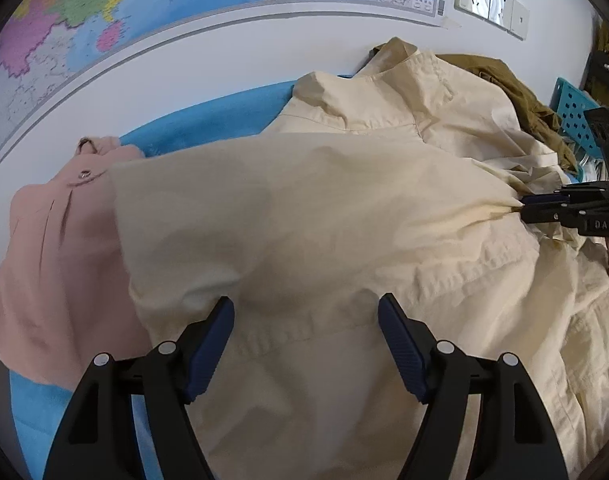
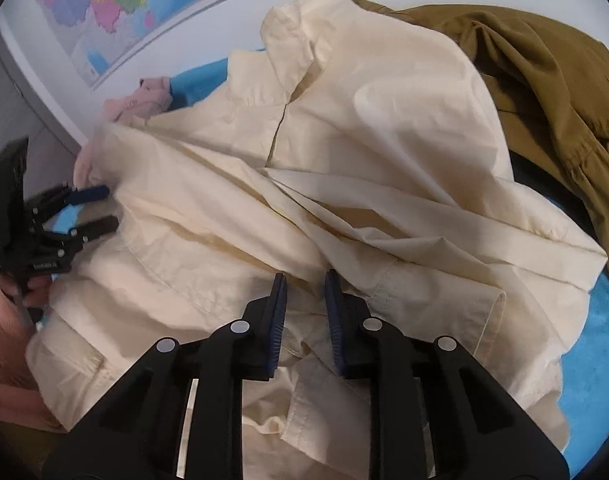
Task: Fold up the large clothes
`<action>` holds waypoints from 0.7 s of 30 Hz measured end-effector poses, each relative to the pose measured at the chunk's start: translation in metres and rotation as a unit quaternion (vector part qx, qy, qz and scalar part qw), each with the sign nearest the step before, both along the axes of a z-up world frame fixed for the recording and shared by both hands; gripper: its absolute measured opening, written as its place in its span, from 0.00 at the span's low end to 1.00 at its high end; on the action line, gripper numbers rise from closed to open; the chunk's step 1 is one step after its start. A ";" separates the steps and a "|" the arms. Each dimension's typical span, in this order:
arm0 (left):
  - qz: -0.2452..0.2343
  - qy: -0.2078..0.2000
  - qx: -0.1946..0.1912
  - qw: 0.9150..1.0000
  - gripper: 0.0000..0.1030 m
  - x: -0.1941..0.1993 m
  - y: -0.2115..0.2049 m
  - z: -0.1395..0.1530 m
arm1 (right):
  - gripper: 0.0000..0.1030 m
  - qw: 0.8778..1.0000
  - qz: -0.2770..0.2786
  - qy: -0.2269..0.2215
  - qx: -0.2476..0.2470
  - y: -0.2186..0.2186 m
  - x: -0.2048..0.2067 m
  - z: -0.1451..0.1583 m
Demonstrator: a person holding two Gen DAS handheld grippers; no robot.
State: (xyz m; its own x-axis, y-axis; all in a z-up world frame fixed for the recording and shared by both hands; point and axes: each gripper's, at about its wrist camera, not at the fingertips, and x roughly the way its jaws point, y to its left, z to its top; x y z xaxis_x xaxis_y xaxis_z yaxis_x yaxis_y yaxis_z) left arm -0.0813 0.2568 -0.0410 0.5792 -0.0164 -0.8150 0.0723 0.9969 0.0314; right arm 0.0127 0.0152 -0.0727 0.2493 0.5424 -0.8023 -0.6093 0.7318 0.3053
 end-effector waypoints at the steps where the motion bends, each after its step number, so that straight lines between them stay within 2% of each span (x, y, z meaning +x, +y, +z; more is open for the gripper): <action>1: 0.000 -0.001 -0.006 1.000 0.70 -0.004 0.002 0.001 | 0.22 1.000 0.000 -0.002 0.002 -0.003 -0.002 0.004; 2: 0.000 -0.002 -0.011 1.000 0.70 -0.009 0.005 0.003 | 0.29 1.000 0.000 -0.004 0.006 -0.006 -0.005 0.007; 6: 0.000 -0.017 -0.016 1.000 0.73 -0.038 0.013 0.013 | 0.44 0.999 0.008 -0.037 0.026 -0.023 -0.028 0.033; 8: -0.002 -0.019 -0.019 1.000 0.74 -0.052 0.016 0.013 | 0.44 0.998 0.020 -0.044 0.034 -0.027 -0.038 0.038; 11: 0.005 -0.012 -0.022 1.000 0.75 -0.068 0.017 0.008 | 0.45 0.999 0.032 -0.042 0.010 -0.023 -0.044 0.030; 14: 0.014 -0.007 -0.032 0.999 0.75 -0.080 0.020 0.002 | 0.45 1.000 0.024 -0.012 -0.013 -0.023 -0.038 0.008; 16: 0.027 -0.009 -0.049 0.998 0.75 -0.090 0.027 0.002 | 0.45 1.000 0.016 -0.001 -0.005 -0.026 -0.035 0.003; 18: 0.037 -0.014 -0.062 0.997 0.78 -0.103 0.034 0.004 | 0.50 1.000 0.006 0.000 0.001 -0.031 -0.037 0.008; 19: 0.041 -0.017 -0.065 0.997 0.79 -0.109 0.037 0.006 | 0.57 1.000 0.000 -0.008 0.004 -0.034 -0.041 0.013; 21: 0.047 -0.024 -0.072 0.996 0.79 -0.124 0.043 0.008 | 0.59 1.000 -0.002 -0.016 0.015 -0.043 -0.047 0.022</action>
State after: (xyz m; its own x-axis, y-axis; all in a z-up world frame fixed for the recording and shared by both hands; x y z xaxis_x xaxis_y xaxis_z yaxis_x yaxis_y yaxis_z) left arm -0.2049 0.2996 -0.0330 0.6224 -0.0755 -0.7790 -0.0191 0.9936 -0.1115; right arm -0.0346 -0.0275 -0.0506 0.2766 0.5645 -0.7777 -0.6156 0.7255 0.3076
